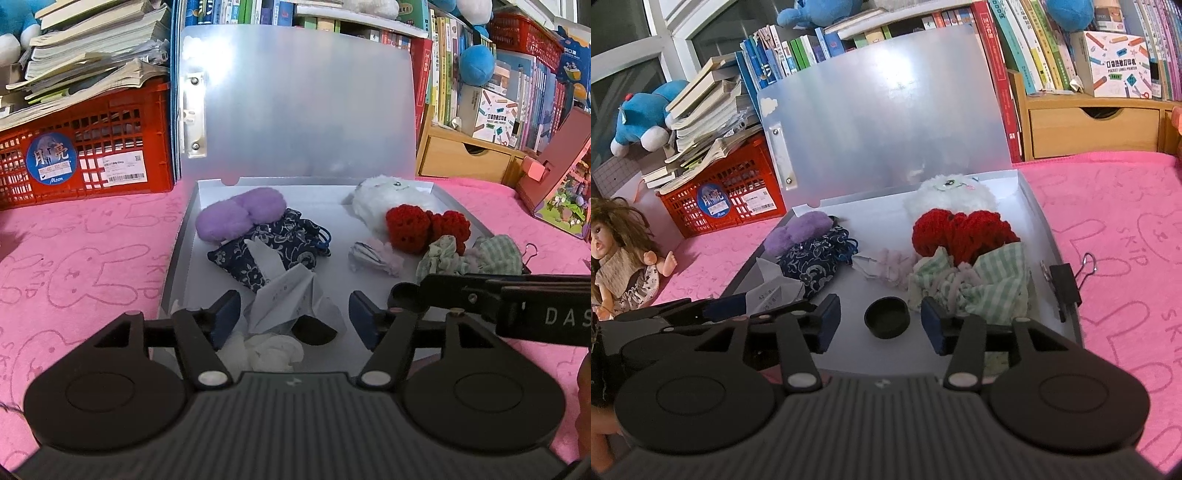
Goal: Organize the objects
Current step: 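Open both grippers to release the folded paper and black cap into the box, then withdraw both open grippers up and away from the box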
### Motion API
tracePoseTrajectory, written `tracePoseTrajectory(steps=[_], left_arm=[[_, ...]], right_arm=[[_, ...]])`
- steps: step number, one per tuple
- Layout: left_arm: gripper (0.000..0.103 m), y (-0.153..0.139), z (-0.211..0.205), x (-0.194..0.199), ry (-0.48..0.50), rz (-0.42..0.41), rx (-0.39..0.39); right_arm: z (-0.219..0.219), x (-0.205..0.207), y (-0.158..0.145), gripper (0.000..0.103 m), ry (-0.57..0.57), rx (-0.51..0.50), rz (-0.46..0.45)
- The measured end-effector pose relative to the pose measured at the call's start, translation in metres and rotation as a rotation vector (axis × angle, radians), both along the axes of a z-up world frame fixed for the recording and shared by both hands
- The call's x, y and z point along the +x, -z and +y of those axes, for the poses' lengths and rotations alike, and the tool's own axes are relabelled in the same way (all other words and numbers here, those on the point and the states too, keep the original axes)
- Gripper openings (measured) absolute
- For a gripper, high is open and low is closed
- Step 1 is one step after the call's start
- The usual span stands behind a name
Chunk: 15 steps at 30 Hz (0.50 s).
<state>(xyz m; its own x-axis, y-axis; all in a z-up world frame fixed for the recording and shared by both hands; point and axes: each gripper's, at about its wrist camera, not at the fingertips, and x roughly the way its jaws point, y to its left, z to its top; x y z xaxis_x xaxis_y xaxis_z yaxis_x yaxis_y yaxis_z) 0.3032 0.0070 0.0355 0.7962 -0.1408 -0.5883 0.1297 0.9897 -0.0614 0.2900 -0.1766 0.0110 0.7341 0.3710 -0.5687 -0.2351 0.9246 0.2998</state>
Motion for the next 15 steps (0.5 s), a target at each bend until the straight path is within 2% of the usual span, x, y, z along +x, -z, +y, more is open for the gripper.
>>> tracePoseTrajectory(steps=[5, 8, 15], left_arm=[[0.076, -0.005, 0.000, -0.005, -0.004, -0.015, 0.005], [0.083, -0.009, 0.000, -0.009, -0.005, -0.025, 0.004], [0.091, -0.017, 0.000, -0.017, -0.009, -0.048, 0.008]], right_arm=[[-0.001, -0.005, -0.004, 0.068, 0.004, -0.006, -0.019], [-0.002, -0.010, -0.008, 0.070, 0.006, -0.010, -0.034], [-0.005, -0.018, -0.018, 0.084, 0.020, -0.028, -0.079]])
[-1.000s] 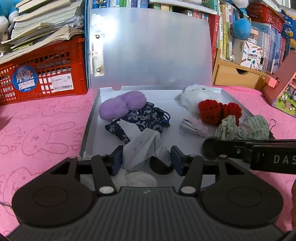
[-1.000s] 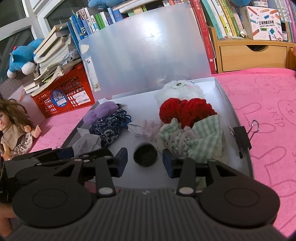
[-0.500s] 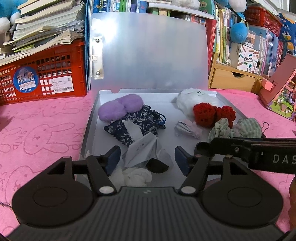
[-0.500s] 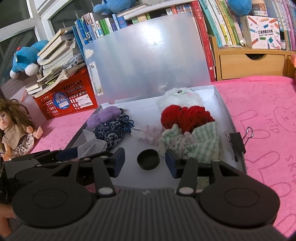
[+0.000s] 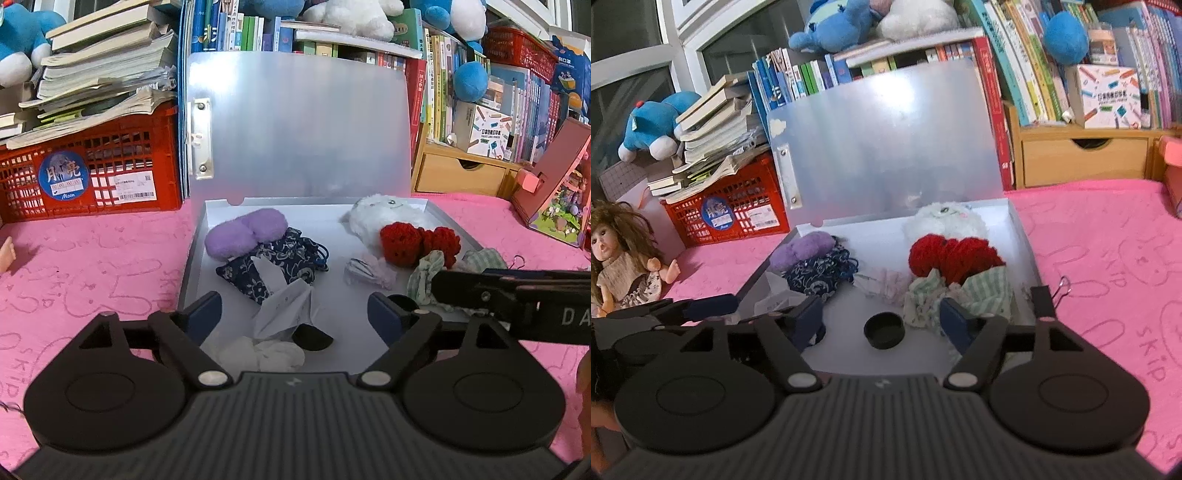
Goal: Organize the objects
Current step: 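Withdraw both open grippers up and away from the box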
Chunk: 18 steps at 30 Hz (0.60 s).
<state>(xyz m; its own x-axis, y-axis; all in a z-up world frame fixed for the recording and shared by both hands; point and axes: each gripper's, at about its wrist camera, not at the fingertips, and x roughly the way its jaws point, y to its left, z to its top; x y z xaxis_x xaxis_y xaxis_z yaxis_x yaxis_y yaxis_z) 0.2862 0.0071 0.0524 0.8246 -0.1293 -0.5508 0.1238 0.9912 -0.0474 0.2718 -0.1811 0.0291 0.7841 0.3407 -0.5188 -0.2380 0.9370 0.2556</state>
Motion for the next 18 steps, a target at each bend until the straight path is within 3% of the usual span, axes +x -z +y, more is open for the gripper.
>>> tracePoseTrajectory(steps=[11, 13, 18], left_arm=[[0.096, -0.003, 0.005, -0.005, -0.040, -0.006, -0.006], [0.097, -0.003, 0.007, -0.006, -0.054, -0.006, -0.005], [0.097, -0.002, 0.007, -0.006, -0.063, 0.003, 0.002]], right_arm=[[-0.006, -0.006, -0.004, 0.097, 0.055, -0.019, -0.038], [-0.007, -0.007, -0.004, 0.103, 0.068, -0.022, -0.043], [-0.008, -0.012, -0.005, 0.103, 0.084, -0.043, -0.075]])
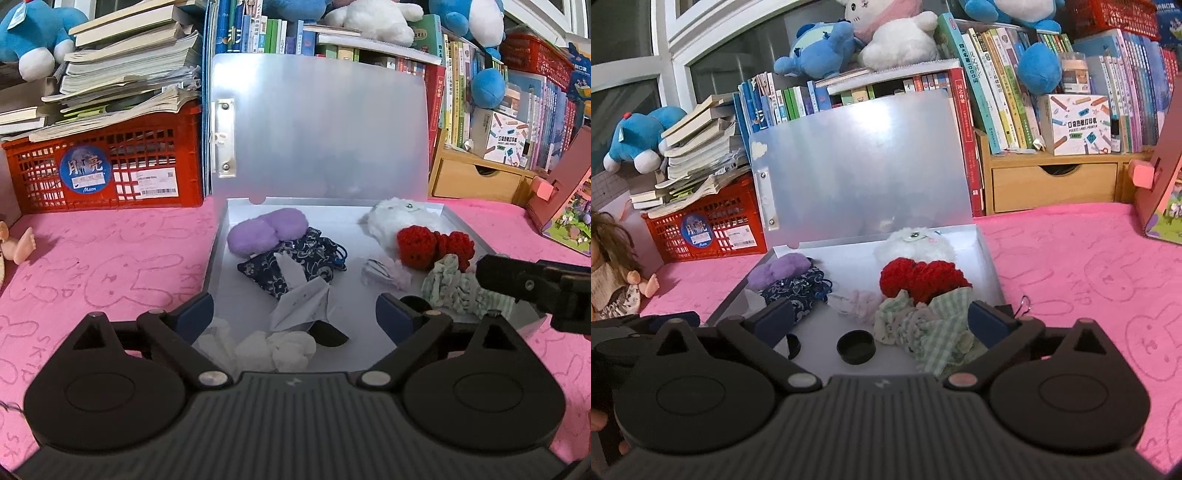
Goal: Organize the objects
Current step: 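Withdraw both open grippers up and away from the box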
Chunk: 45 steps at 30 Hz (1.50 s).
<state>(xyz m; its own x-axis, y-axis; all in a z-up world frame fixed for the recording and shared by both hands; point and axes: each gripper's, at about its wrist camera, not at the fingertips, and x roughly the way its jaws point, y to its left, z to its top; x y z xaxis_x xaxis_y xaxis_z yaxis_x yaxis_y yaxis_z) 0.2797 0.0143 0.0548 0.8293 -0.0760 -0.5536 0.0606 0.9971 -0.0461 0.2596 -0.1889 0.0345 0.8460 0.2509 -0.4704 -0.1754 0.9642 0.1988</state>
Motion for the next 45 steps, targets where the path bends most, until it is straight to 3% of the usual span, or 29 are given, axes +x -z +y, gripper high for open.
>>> tracePoseTrajectory(steps=[15, 45], left_arm=[[0.097, -0.004, -0.010, -0.018, -0.020, -0.025, 0.049], [0.097, -0.015, 0.001, -0.093, 0.045, 0.029, 0.021]], right_arm=[[-0.012, -0.012, 0.004, 0.103, 0.047, 0.006, 0.013], [-0.018, -0.084, -0.003, 0.103, 0.037, -0.085, -0.018]])
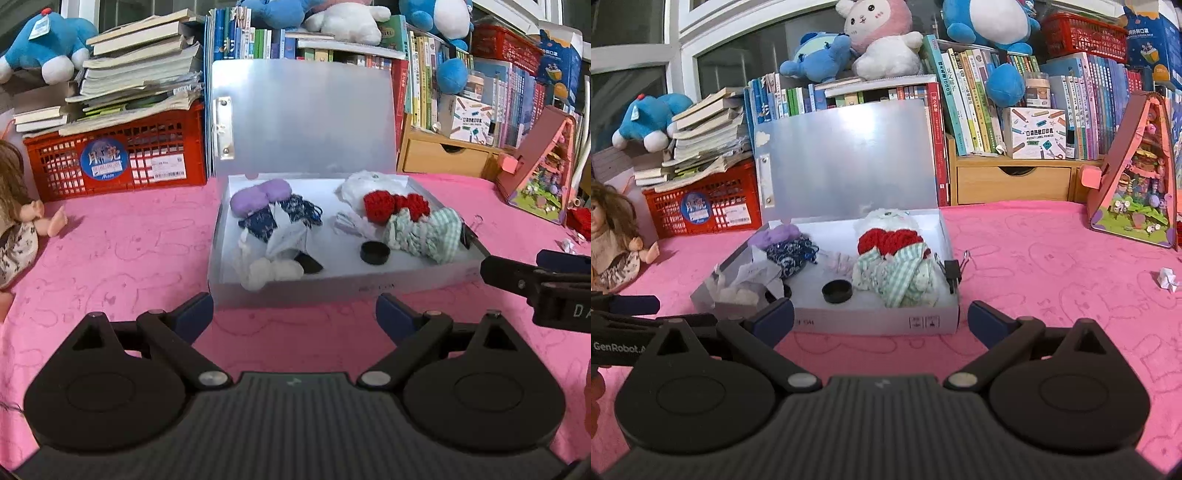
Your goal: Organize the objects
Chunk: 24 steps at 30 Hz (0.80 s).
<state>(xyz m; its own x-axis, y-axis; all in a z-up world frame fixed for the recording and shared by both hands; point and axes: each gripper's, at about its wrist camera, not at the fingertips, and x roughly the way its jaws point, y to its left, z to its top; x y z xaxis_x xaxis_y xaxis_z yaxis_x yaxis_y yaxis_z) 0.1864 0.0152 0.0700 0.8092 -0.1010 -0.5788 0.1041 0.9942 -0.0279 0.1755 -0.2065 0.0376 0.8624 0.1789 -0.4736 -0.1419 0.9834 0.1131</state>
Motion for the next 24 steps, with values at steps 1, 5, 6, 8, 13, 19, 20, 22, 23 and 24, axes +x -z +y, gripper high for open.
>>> tracePoseTrajectory(steps=[1, 5, 6, 8, 13, 19, 20, 22, 23, 24], left_arm=[[0.097, 0.001, 0.000, -0.003, 0.002, -0.001, 0.004], [0.097, 0.005, -0.001, -0.016, 0.001, -0.008, 0.026], [0.097, 0.006, -0.001, -0.018, -0.001, -0.008, 0.024], [0.097, 0.008, 0.000, -0.022, -0.002, -0.003, 0.020], [0.097, 0.019, 0.000, -0.029, -0.022, 0.007, 0.035], [0.097, 0.032, -0.001, -0.032, -0.030, 0.032, 0.049], [0.097, 0.034, -0.001, -0.033, -0.033, 0.034, 0.053], [0.097, 0.037, -0.002, -0.033, -0.036, 0.038, 0.057], [0.097, 0.039, -0.003, -0.034, -0.037, 0.040, 0.057], [0.097, 0.040, -0.003, -0.034, -0.038, 0.043, 0.055]], right_arm=[[0.001, -0.002, 0.001, 0.103, -0.004, -0.005, 0.003], [0.002, -0.012, 0.007, 0.103, -0.011, -0.018, 0.013], [0.002, -0.016, 0.009, 0.103, -0.013, -0.020, 0.015], [0.003, -0.021, 0.013, 0.103, -0.014, -0.025, 0.019], [0.003, -0.026, 0.027, 0.103, 0.001, -0.039, 0.051], [0.005, -0.028, 0.041, 0.103, 0.011, -0.069, 0.082], [0.006, -0.028, 0.043, 0.103, 0.012, -0.074, 0.086], [0.007, -0.028, 0.045, 0.103, 0.012, -0.086, 0.093], [0.008, -0.029, 0.047, 0.103, 0.013, -0.092, 0.095], [0.008, -0.029, 0.048, 0.103, 0.014, -0.097, 0.099]])
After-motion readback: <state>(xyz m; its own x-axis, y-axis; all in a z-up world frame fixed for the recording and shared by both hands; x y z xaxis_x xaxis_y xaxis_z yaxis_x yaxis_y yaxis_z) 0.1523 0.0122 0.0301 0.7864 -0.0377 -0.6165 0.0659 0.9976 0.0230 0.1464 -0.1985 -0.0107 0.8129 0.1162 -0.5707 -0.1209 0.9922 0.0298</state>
